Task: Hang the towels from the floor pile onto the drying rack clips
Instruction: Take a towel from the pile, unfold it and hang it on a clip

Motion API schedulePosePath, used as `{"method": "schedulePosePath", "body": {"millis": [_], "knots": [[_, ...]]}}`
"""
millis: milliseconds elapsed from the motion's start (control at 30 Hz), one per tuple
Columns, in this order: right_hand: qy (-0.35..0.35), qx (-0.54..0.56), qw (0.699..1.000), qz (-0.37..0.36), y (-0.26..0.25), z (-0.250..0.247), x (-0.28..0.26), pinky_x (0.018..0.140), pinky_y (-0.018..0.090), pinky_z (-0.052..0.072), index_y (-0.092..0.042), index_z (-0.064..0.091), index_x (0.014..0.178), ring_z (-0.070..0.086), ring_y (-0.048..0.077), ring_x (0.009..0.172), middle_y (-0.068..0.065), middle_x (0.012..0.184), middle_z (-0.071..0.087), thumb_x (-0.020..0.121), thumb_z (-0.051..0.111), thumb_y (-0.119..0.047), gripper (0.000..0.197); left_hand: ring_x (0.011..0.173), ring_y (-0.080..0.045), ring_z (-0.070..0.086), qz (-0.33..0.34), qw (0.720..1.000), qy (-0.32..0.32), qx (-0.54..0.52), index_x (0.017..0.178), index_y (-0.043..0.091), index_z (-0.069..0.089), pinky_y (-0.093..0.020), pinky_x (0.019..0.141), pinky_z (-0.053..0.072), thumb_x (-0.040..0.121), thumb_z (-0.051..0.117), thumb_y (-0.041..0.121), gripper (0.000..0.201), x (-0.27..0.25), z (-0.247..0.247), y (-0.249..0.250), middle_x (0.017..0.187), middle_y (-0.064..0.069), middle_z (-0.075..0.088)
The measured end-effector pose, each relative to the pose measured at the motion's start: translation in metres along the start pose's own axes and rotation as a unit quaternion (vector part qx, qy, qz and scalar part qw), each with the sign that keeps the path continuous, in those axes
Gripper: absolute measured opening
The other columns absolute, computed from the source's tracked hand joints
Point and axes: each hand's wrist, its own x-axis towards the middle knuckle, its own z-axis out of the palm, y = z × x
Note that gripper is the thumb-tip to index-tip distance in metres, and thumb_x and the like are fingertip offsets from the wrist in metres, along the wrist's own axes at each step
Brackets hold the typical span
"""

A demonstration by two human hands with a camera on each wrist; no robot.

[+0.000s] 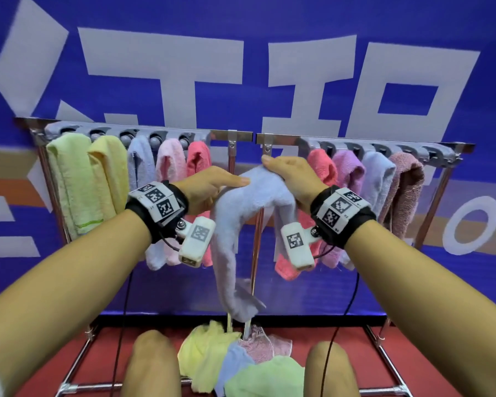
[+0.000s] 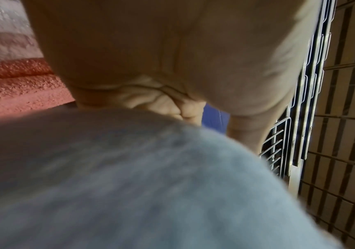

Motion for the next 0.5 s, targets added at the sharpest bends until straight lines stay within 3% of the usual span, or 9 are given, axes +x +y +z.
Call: {"method": "schedulePosePath", "body": {"millis": [100,167,233,300,333,400,500], "knots": [[0.056,-0.015,0.998,0.004,0.003,-0.018,0.0,0.057,0.026,0.045,-0.011,0.056,0.066,0.054,0.014,0.057,0.003,0.062,0.058,0.094,0.064,-0.033,0.036,0.075,-0.02,0.07,-0.006,1.0,0.01,-0.011,0.097,-0.002,0.069,-0.03,0.067,0.055,0.08,0.067,0.024,0.031,0.001,-0.01,0.001,0.081,-0.009,0.074],[0.076,-0.015,0.997,0.007,0.007,-0.024,0.0,0.056,0.026,0.043,-0.018,0.051,0.057,0.052,0.012,0.053,-0.002,0.056,0.054,0.092,0.067,-0.032,0.041,0.071,-0.019,0.07,-0.002,1.0,0.002,-0.023,0.101,-0.002,0.067,-0.026,0.062,0.055,0.087,0.065,0.02,0.027,0.0,-0.01,0.004,0.079,-0.007,0.074],[0.06,-0.005,0.998,0.003,0.009,-0.021,-0.001,0.063,0.029,0.044,-0.016,0.055,0.063,0.053,0.015,0.06,0.0,0.062,0.054,0.086,0.07,-0.033,0.033,0.06,-0.012,0.068,0.014,1.0,-0.004,-0.021,0.091,0.0,0.068,-0.02,0.054,0.052,0.097,0.052,0.013,0.022,0.0,-0.002,0.007,0.064,-0.003,0.071],[0.017,0.005,1.0,0.021,0.006,-0.011,-0.004,0.075,0.033,0.042,-0.015,0.06,0.077,0.057,0.015,0.07,0.0,0.071,0.061,0.084,0.067,-0.036,0.024,0.044,-0.005,0.06,0.032,0.999,-0.012,-0.015,0.062,0.005,0.069,-0.017,0.048,0.047,0.102,0.039,0.007,0.05,0.005,0.006,0.008,0.046,-0.002,0.061],[-0.015,0.004,0.999,0.045,0.005,-0.005,-0.006,0.08,0.035,0.04,-0.017,0.061,0.081,0.06,0.014,0.073,-0.001,0.074,0.065,0.087,0.063,-0.038,0.022,0.043,-0.004,0.058,0.036,0.999,-0.015,-0.013,0.057,0.006,0.068,-0.018,0.049,0.046,0.103,0.038,0.006,0.055,0.007,0.01,0.007,0.044,-0.001,0.059],[-0.068,0.009,0.994,0.089,0.002,0.008,-0.008,0.089,0.04,0.039,-0.023,0.064,0.079,0.061,0.014,0.078,-0.001,0.078,0.067,0.088,0.058,-0.044,0.025,0.05,-0.007,0.061,0.034,0.999,-0.023,-0.004,0.071,0.006,0.068,-0.021,0.055,0.048,0.102,0.043,0.008,0.04,0.009,0.012,0.006,0.055,0.0,0.064],[-0.096,0.014,0.99,0.107,0.001,0.024,-0.01,0.092,0.042,0.041,-0.015,0.062,0.083,0.053,0.026,0.086,0.015,0.085,0.057,0.081,0.059,-0.051,0.036,0.061,-0.014,0.067,0.019,1.0,-0.015,-0.014,0.084,0.002,0.068,-0.024,0.058,0.053,0.097,0.049,0.011,0.025,0.006,0.005,0.004,0.068,-0.005,0.07]]}}
